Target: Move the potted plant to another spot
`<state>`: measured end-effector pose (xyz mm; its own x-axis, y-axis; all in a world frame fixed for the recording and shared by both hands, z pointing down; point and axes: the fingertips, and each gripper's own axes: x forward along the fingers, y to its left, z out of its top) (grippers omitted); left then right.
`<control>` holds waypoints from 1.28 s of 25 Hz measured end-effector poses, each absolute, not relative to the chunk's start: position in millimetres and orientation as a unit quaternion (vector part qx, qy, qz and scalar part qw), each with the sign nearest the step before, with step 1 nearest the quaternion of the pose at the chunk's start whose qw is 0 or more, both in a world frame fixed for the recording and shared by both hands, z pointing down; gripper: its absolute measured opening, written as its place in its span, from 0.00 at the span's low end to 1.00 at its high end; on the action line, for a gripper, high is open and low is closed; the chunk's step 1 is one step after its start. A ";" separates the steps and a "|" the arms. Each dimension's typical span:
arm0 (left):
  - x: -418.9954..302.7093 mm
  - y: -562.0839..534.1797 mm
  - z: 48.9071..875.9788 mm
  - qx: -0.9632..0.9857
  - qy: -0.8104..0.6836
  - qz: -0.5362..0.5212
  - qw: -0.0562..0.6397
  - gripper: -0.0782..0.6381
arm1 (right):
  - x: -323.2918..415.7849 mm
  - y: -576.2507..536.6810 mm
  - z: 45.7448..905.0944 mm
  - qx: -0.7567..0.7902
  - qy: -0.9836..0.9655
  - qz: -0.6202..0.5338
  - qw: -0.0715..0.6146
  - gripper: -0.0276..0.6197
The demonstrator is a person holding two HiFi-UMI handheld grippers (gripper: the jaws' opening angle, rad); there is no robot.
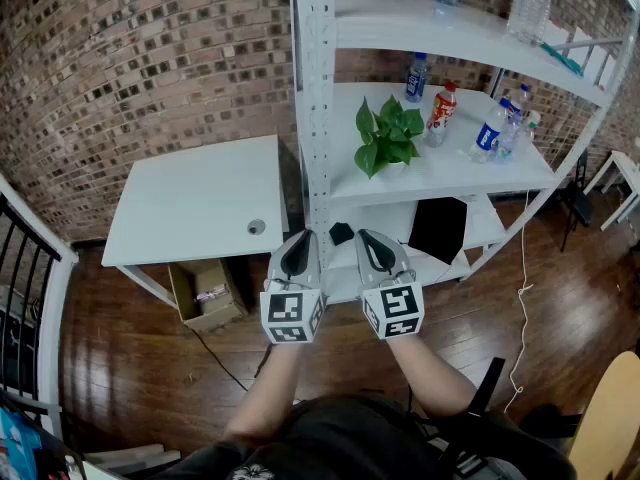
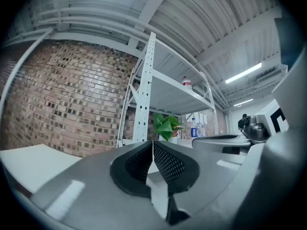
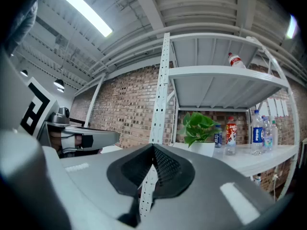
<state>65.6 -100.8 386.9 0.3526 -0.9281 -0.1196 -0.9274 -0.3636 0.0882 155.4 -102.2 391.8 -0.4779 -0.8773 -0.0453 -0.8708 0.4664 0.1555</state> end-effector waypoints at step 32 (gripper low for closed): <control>89.3 -214.5 403.3 0.806 -0.589 -0.053 0.012 0.14 | 227.2 -318.4 403.6 0.586 -0.810 -0.014 0.019 0.95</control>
<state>89.3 -214.5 403.3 0.2999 -0.9513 -0.0712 -0.9488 -0.3052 0.0817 227.2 -318.4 403.6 -0.3115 -0.9501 0.0148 -0.9490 0.3119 0.0455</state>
